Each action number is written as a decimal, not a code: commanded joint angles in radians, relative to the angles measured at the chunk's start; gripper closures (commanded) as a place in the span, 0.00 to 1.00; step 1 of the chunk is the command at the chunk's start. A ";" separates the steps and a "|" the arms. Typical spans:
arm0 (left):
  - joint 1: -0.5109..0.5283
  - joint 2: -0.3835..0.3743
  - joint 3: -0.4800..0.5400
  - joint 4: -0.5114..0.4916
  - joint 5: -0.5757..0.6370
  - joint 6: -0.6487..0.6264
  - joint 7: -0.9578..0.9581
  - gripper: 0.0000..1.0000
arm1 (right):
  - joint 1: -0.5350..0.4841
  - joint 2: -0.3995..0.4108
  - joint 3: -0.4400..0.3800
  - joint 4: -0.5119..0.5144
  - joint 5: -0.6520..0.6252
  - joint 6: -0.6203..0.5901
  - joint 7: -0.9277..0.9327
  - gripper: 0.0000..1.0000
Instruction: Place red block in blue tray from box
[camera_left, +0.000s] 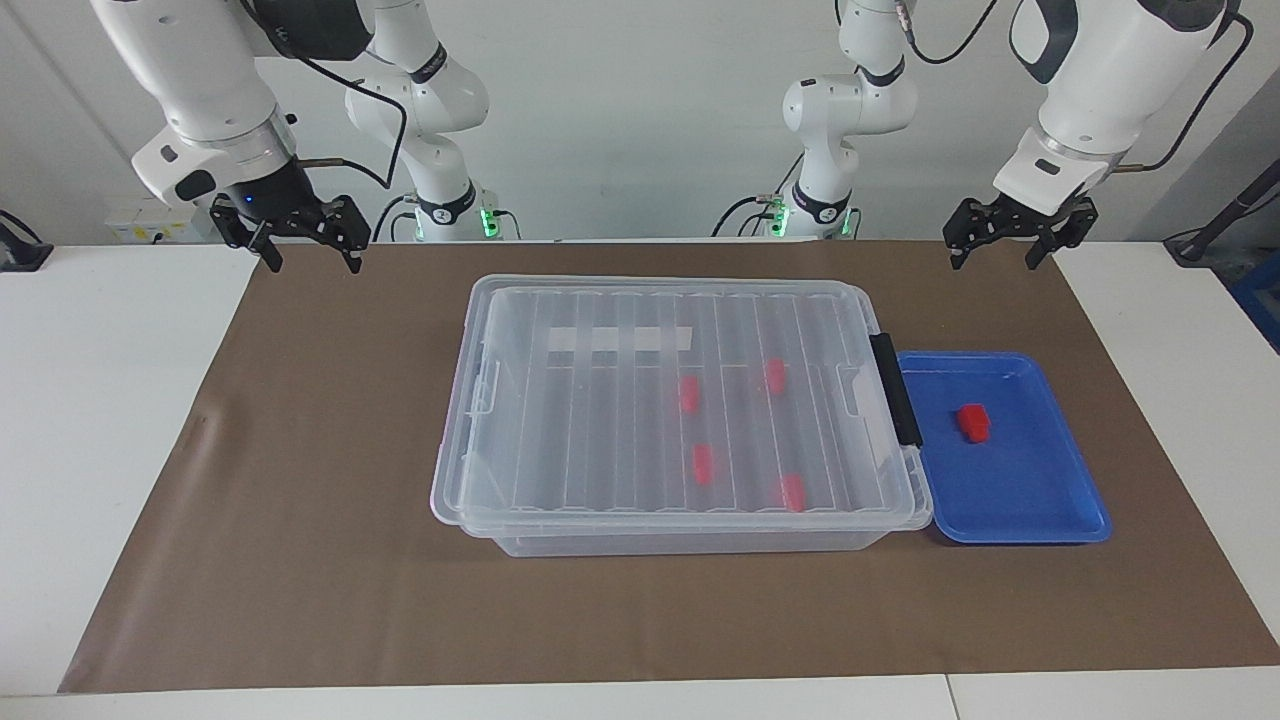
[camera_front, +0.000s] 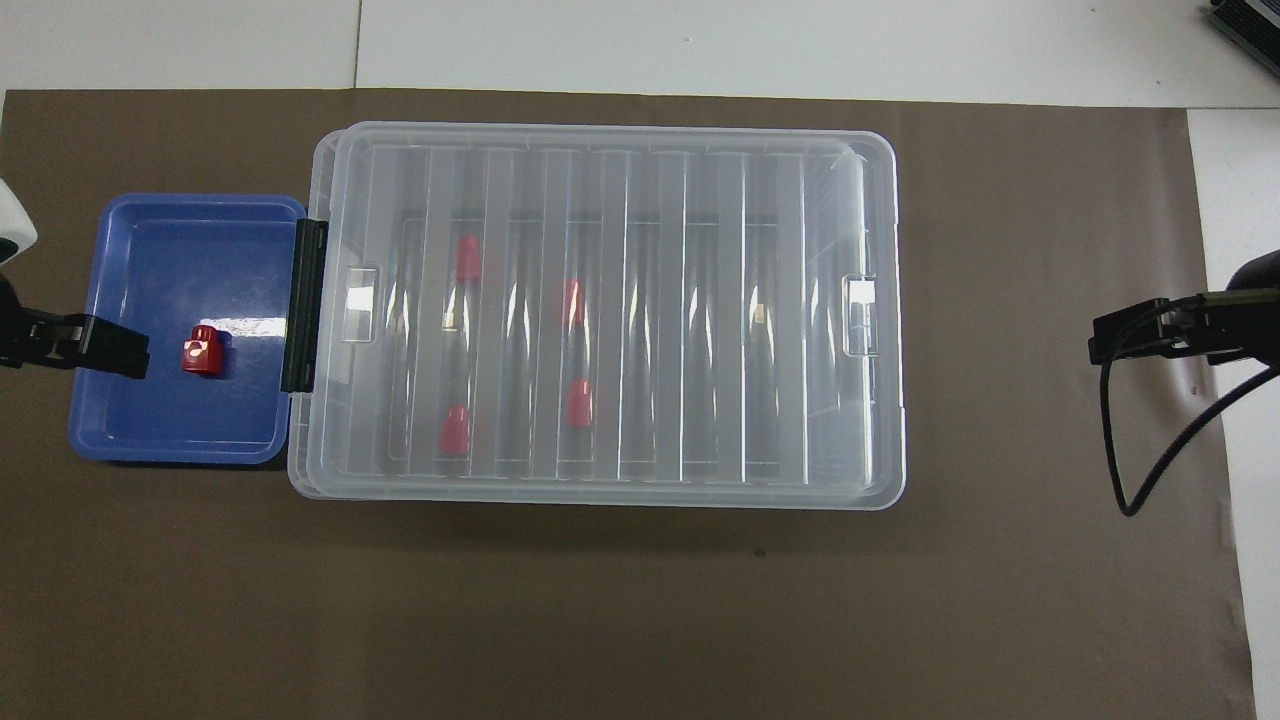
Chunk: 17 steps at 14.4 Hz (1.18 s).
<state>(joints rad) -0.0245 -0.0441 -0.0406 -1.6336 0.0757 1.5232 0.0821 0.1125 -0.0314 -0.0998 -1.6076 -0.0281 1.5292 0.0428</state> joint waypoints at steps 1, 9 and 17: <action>-0.018 -0.019 0.018 -0.002 -0.011 -0.015 -0.013 0.00 | -0.007 -0.005 0.005 -0.012 0.002 0.017 -0.020 0.00; -0.015 -0.022 0.021 -0.005 -0.011 -0.008 -0.010 0.00 | -0.016 -0.005 0.005 -0.012 0.016 0.017 -0.015 0.00; -0.014 -0.022 0.021 -0.006 -0.011 -0.008 -0.010 0.00 | -0.016 -0.005 0.005 -0.012 0.010 0.017 -0.020 0.00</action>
<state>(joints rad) -0.0246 -0.0501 -0.0358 -1.6336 0.0757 1.5232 0.0821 0.1105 -0.0314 -0.1003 -1.6078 -0.0278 1.5292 0.0428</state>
